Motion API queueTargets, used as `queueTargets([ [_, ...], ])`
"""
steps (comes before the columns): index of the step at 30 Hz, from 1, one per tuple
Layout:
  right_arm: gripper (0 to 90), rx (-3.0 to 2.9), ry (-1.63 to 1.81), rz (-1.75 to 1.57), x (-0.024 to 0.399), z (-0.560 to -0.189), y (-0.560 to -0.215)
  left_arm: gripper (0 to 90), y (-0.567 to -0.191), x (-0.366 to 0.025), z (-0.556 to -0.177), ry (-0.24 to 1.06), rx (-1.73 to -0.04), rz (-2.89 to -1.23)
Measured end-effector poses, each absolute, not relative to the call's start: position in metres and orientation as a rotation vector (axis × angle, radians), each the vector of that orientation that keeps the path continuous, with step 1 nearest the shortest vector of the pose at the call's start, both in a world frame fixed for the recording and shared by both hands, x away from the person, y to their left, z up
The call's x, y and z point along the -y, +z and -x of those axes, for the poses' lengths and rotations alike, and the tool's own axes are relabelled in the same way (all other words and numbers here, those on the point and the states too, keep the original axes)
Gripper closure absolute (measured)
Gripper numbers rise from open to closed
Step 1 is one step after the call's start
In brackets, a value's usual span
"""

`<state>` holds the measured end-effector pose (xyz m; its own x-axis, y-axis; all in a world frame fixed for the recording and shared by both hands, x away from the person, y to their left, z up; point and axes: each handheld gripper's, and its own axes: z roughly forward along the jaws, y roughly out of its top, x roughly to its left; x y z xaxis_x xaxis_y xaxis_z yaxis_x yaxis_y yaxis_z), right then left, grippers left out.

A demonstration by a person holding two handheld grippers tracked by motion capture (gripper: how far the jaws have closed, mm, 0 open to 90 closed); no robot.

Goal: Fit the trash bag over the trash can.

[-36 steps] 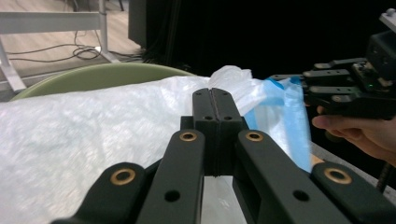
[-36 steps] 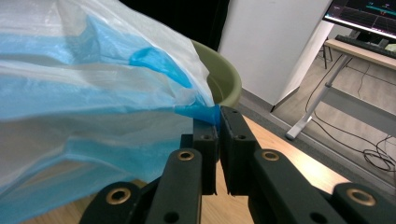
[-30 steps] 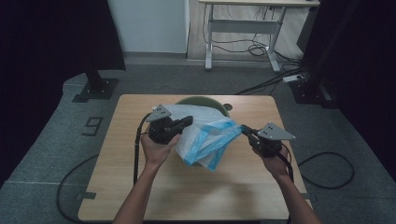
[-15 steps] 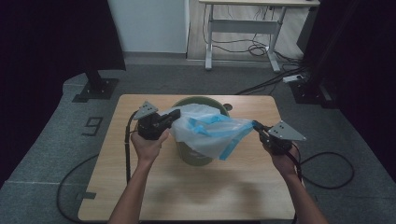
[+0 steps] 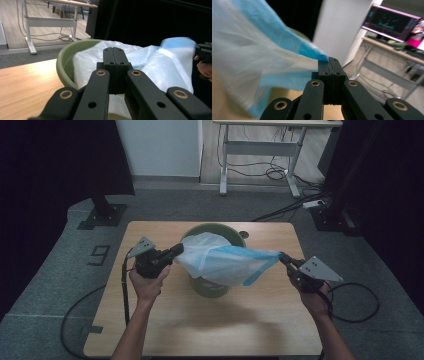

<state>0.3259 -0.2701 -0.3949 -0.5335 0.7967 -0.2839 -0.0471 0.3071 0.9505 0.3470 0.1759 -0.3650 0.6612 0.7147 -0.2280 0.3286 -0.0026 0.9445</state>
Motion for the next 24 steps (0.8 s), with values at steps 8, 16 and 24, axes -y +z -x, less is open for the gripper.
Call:
queueTargets([
  [8,88.5,-1.893,1.344,-0.711,0.267,-0.302,-0.435,89.9,-0.369,-0.176,-0.34,0.382,-0.881,-1.622],
  [16,88.6,-1.971,1.43,-0.728,0.261,-0.29,-0.456,89.9,-0.369,-0.179,-0.335,0.367,-0.876,-1.626],
  [24,85.6,-2.085,1.425,-0.694,0.248,-0.274,-0.484,89.8,-0.369,-0.185,-0.329,0.368,-0.874,-1.631],
])
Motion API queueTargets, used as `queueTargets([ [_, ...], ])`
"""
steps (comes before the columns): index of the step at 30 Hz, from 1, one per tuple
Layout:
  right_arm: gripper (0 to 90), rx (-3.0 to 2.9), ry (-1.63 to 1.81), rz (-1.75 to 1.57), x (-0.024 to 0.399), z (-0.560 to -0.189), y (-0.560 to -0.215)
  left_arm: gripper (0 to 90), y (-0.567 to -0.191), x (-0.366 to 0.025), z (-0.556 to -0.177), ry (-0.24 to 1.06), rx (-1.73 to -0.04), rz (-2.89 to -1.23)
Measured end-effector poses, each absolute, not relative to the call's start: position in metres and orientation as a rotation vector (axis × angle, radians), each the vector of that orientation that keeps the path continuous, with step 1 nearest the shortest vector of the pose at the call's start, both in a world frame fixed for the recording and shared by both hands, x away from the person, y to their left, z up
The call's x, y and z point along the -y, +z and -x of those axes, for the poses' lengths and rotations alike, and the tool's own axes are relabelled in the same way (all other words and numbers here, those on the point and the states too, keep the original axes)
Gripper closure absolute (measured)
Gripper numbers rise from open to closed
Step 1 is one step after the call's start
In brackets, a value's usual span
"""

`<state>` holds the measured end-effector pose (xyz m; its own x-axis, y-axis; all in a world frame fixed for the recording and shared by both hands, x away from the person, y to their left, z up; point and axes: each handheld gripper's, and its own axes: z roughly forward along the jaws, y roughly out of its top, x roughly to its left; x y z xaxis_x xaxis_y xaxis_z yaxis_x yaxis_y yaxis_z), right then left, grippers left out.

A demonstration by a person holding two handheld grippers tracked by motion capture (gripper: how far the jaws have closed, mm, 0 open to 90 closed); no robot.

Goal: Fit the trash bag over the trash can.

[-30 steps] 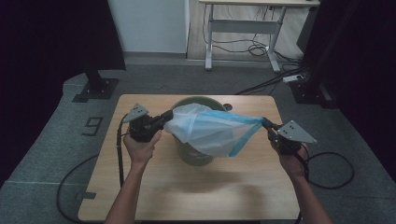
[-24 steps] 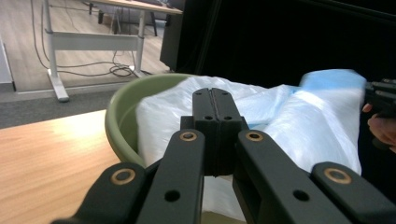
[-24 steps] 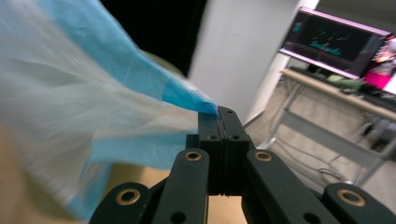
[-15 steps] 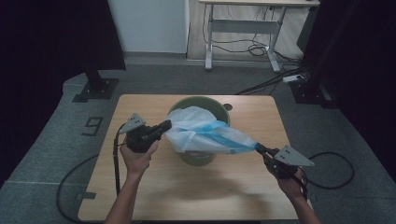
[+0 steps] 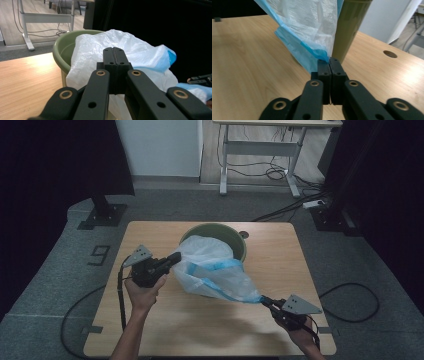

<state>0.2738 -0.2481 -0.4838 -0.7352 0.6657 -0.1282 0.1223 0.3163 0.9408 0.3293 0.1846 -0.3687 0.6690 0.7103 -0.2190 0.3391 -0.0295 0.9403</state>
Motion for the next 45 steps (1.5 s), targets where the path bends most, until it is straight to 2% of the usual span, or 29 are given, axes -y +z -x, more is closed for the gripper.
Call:
queueTargets([
  [2,79.0,-2.095,1.43,-0.684,0.251,-0.272,-0.481,89.8,-0.368,-0.187,-0.329,0.372,-0.875,-1.628],
  [4,76.1,-2.085,1.433,-0.682,0.258,-0.269,-0.476,89.8,-0.368,-0.19,-0.328,0.375,-0.878,-1.621],
  [9,71.8,-2.004,1.353,-0.735,0.28,-0.268,-0.467,89.8,-0.369,-0.195,-0.328,0.373,-0.892,-1.613],
  [15,69.2,-1.951,1.345,-0.821,0.295,-0.293,-0.465,89.8,-0.37,-0.194,-0.33,0.366,-0.894,-1.618],
  [19,68.0,-1.953,1.385,-0.824,0.282,-0.311,-0.46,89.8,-0.371,-0.191,-0.331,0.361,-0.894,-1.622],
  [28,66.3,-1.998,1.459,-0.711,0.225,-0.331,-0.439,89.8,-0.372,-0.188,-0.331,0.356,-0.889,-1.624],
  [33,65.9,-2.027,1.501,-0.669,0.206,-0.333,-0.435,89.8,-0.372,-0.188,-0.33,0.354,-0.884,-1.631],
  [38,57.9,-2.034,1.53,-0.672,0.196,-0.33,-0.432,89.8,-0.373,-0.186,-0.33,0.35,-0.88,-1.633],
  [45,59.1,-2.055,1.532,-0.693,0.182,-0.333,-0.438,89.8,-0.374,-0.185,-0.328,0.331,-0.875,-1.623],
])
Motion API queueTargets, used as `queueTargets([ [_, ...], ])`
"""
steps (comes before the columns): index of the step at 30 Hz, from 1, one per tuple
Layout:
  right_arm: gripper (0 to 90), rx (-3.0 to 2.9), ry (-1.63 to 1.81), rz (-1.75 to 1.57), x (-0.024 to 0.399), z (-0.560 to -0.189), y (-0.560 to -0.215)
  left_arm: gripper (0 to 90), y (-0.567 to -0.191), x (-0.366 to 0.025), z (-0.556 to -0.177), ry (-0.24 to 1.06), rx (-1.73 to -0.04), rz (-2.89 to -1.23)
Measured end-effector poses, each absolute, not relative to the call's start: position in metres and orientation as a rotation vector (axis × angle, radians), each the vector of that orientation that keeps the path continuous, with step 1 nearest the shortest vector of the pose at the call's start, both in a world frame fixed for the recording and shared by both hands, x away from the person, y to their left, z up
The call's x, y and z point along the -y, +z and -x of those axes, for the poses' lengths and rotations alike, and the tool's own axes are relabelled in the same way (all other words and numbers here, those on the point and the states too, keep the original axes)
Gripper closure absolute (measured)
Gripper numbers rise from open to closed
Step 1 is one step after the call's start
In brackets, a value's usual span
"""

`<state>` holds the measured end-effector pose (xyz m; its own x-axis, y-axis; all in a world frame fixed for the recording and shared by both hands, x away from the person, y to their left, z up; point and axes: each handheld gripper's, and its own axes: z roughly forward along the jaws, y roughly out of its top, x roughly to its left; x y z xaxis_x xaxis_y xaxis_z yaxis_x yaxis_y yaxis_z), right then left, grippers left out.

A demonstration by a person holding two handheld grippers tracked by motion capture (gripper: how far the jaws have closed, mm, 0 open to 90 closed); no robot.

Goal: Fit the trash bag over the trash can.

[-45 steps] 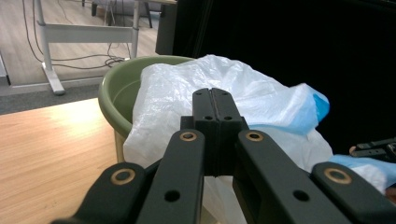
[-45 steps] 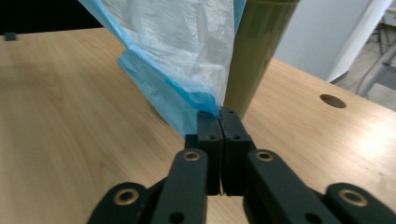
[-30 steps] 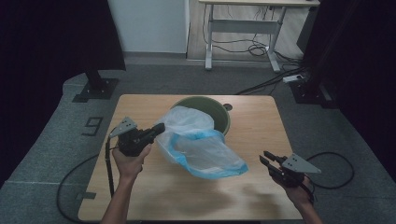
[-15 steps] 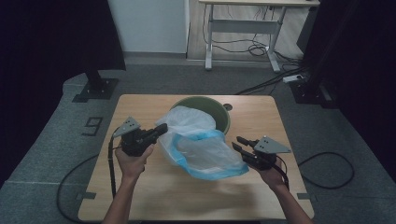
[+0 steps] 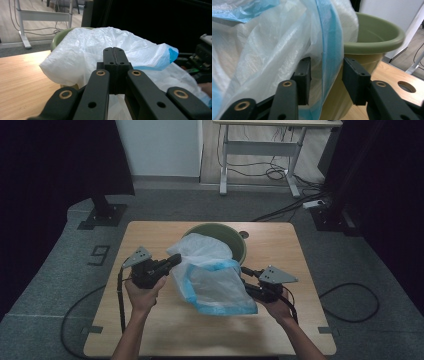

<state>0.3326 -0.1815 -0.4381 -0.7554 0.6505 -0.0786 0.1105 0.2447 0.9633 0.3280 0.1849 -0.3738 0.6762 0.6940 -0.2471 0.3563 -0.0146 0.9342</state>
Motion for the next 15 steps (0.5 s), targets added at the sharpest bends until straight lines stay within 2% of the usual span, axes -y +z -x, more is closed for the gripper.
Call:
queueTargets([
  [5,86.5,-2.042,1.476,-0.693,0.175,-0.332,-0.441,89.8,-0.372,-0.189,-0.327,0.336,-0.878,-1.63],
  [11,88.3,-1.992,1.349,-0.7,0.186,-0.335,-0.429,89.7,-0.369,-0.19,-0.328,0.334,-0.858,-1.652],
  [15,88.2,-1.938,1.381,-0.754,0.199,-0.351,-0.418,89.7,-0.368,-0.183,-0.333,0.333,-0.849,-1.682],
])
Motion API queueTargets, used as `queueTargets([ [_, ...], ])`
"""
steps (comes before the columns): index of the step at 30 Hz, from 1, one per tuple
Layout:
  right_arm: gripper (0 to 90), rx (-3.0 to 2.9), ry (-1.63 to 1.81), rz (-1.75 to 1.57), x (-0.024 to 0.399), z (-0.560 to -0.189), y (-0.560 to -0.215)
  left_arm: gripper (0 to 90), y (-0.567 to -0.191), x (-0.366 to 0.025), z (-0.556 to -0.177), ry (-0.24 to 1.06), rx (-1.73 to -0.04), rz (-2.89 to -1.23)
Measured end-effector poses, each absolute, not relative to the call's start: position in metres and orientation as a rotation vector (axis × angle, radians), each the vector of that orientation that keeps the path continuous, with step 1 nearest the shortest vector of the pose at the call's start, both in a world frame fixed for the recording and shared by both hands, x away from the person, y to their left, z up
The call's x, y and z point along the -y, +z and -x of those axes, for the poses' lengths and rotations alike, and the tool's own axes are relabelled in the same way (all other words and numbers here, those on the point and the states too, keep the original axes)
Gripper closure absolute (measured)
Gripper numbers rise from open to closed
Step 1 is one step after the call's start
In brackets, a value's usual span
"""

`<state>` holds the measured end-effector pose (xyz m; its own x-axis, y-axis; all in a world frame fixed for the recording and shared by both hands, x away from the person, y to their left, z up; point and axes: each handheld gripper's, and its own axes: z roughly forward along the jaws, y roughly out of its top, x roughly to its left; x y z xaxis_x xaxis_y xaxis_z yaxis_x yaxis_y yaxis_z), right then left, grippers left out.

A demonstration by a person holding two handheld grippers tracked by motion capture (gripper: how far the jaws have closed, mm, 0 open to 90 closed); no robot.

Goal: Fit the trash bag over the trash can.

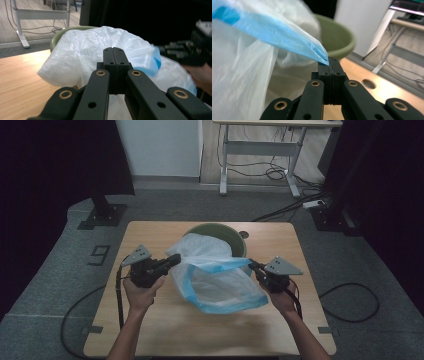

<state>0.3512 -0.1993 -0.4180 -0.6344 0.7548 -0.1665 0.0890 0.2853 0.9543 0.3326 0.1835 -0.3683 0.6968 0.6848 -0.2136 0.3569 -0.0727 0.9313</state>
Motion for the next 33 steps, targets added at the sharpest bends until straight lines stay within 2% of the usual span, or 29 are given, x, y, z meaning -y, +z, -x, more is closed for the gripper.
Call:
queueTargets([
  [8,88.1,-1.88,1.373,-0.763,0.201,-0.386,-0.388,89.7,-0.363,-0.172,-0.355,0.311,-0.853,-1.723],
  [13,88.1,-1.908,1.342,-0.76,0.194,-0.408,-0.381,89.7,-0.363,-0.169,-0.371,0.309,-0.879,-1.727],
  [26,88.1,-1.976,1.379,-0.775,0.196,-0.459,-0.39,89.7,-0.371,-0.179,-0.404,0.313,-0.954,-1.701],
  [33,88.2,-1.991,1.392,-0.799,0.188,-0.474,-0.402,89.7,-0.379,-0.182,-0.416,0.387,-0.999,-1.7],
])
